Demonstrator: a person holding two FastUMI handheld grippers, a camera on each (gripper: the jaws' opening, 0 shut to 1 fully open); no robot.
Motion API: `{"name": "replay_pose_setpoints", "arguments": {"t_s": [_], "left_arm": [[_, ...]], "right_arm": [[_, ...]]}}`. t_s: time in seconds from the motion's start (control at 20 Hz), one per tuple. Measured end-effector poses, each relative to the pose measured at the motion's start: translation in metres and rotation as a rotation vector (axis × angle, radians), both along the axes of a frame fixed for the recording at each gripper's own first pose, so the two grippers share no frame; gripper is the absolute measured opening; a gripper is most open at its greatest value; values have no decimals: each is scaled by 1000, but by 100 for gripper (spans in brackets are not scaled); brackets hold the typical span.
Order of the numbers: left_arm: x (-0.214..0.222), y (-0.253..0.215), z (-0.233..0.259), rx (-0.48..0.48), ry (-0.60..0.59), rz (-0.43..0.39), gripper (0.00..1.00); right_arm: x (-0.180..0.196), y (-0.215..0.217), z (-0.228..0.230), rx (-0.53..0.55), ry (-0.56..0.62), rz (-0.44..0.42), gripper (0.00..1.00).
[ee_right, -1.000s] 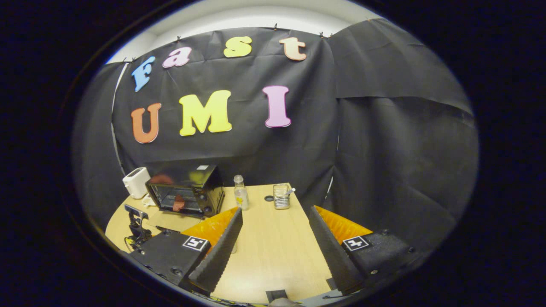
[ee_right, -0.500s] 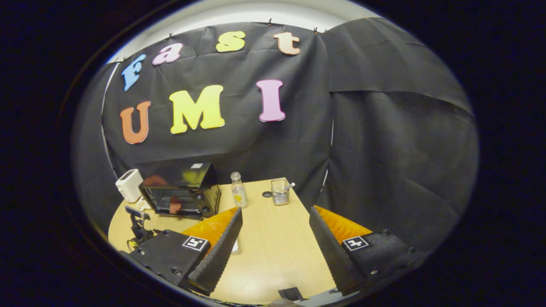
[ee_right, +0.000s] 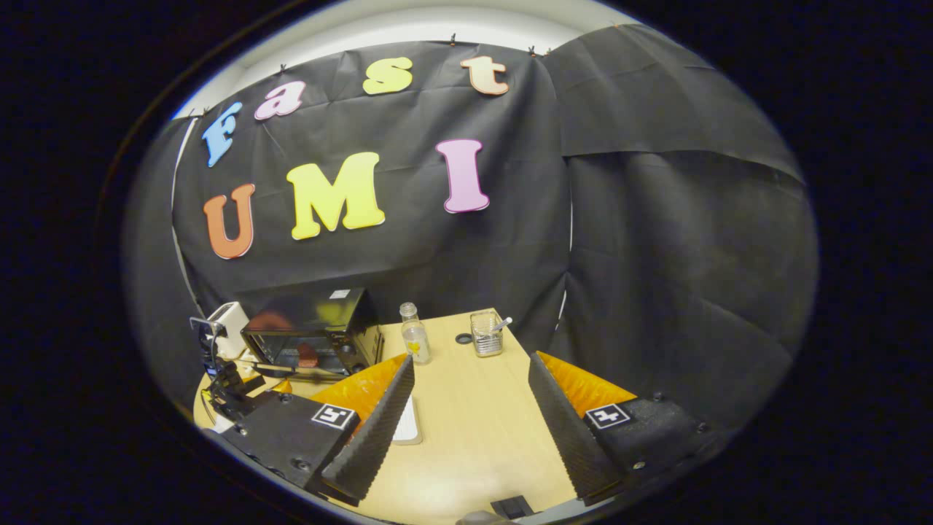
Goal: Open the electric oven with the left hand, put the food in, and close the electric oven.
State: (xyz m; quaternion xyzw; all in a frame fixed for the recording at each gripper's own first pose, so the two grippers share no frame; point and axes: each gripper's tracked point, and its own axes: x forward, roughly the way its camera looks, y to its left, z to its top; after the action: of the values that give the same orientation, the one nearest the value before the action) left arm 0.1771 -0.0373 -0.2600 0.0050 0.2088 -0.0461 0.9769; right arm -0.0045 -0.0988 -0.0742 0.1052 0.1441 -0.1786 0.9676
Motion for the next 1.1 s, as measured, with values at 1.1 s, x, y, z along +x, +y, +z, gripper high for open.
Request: {"name": "replay_pose_setpoints", "arguments": {"t_s": [1.1], "left_arm": [[-25,4,36,4,-35,33,97]], "right_arm": [[-37,-5,-3,26,-43,27,100]]}}
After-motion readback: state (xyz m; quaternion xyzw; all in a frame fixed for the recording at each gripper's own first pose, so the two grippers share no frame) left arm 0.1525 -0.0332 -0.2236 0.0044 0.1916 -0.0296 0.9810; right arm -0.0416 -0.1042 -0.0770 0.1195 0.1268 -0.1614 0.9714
